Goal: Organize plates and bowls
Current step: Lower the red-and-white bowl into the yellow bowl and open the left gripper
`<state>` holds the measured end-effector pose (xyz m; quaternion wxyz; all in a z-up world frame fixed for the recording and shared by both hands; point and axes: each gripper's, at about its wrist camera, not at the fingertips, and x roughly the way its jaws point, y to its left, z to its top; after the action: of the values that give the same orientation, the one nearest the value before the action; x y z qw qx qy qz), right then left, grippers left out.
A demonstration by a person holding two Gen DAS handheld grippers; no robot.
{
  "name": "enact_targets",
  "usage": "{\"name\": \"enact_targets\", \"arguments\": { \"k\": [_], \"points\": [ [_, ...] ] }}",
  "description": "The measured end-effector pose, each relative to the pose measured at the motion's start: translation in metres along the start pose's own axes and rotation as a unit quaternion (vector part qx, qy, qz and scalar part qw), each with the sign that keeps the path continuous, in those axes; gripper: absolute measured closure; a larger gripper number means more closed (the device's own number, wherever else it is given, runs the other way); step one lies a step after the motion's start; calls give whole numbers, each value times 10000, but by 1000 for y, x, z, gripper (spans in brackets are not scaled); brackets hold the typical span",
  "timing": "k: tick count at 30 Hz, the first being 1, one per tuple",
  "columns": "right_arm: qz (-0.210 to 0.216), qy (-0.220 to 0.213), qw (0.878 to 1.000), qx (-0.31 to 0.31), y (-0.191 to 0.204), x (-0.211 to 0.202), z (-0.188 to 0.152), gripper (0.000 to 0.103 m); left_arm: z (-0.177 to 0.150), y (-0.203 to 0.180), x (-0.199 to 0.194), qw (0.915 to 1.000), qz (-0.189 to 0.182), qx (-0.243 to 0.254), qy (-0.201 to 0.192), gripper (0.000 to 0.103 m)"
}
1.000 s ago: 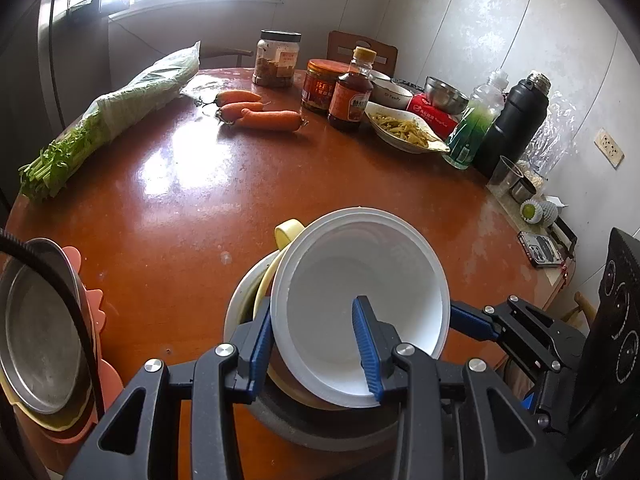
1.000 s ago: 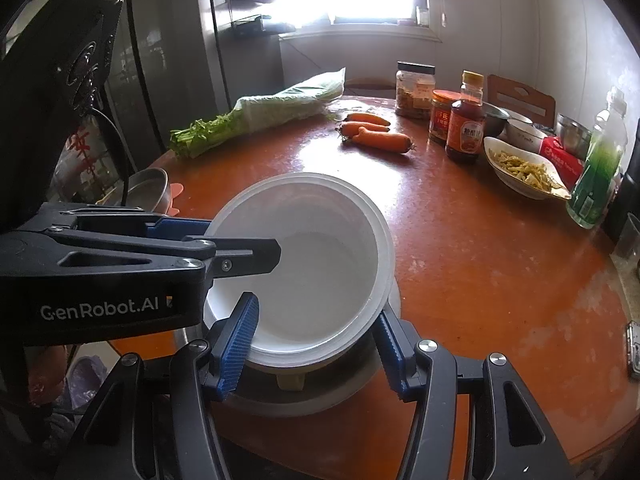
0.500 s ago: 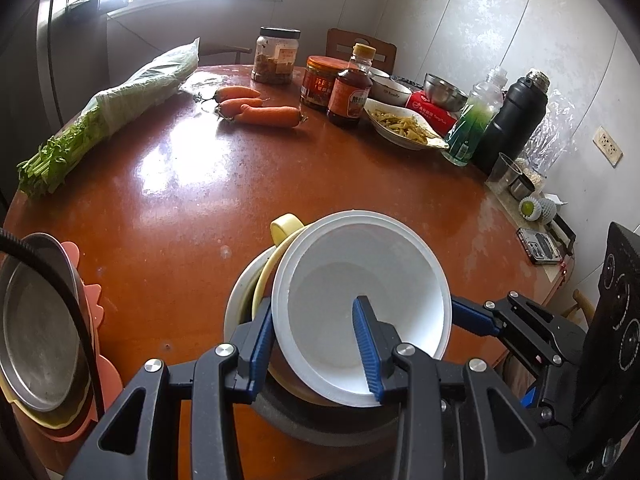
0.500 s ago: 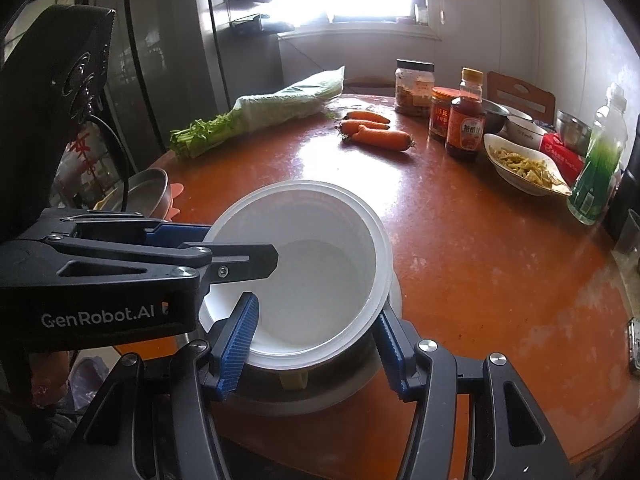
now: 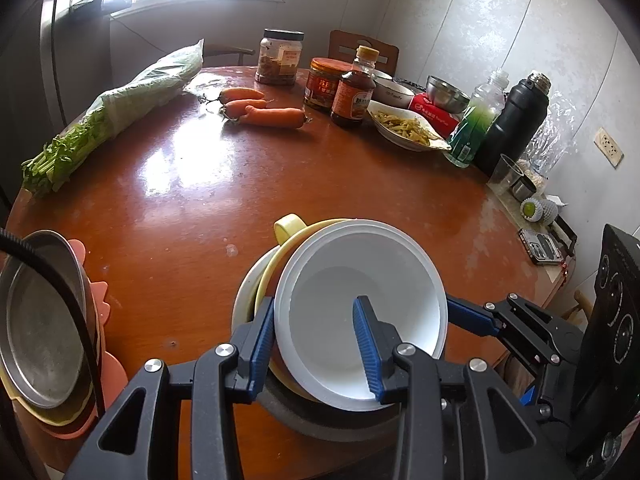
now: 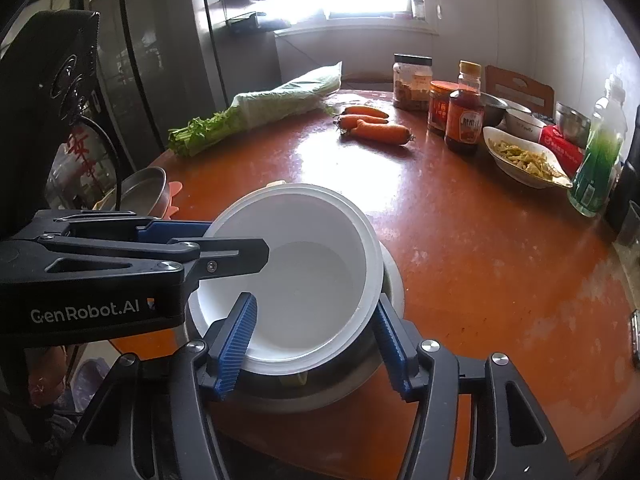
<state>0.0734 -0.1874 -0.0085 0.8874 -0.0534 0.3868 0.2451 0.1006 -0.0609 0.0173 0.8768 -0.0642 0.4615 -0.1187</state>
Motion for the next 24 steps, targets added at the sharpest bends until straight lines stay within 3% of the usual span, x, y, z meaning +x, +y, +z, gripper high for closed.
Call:
{"name": "enact_targets", "arguments": {
  "k": [15,24],
  "points": [
    [-64,-37,10000,7,2,-4,0,37,-2,2,-10,9999,101,52,-103,64],
    [-113,-113,9999,34,1,-10,0,34,-2,4,-24,9991,248,85,-336,57]
  ]
}}
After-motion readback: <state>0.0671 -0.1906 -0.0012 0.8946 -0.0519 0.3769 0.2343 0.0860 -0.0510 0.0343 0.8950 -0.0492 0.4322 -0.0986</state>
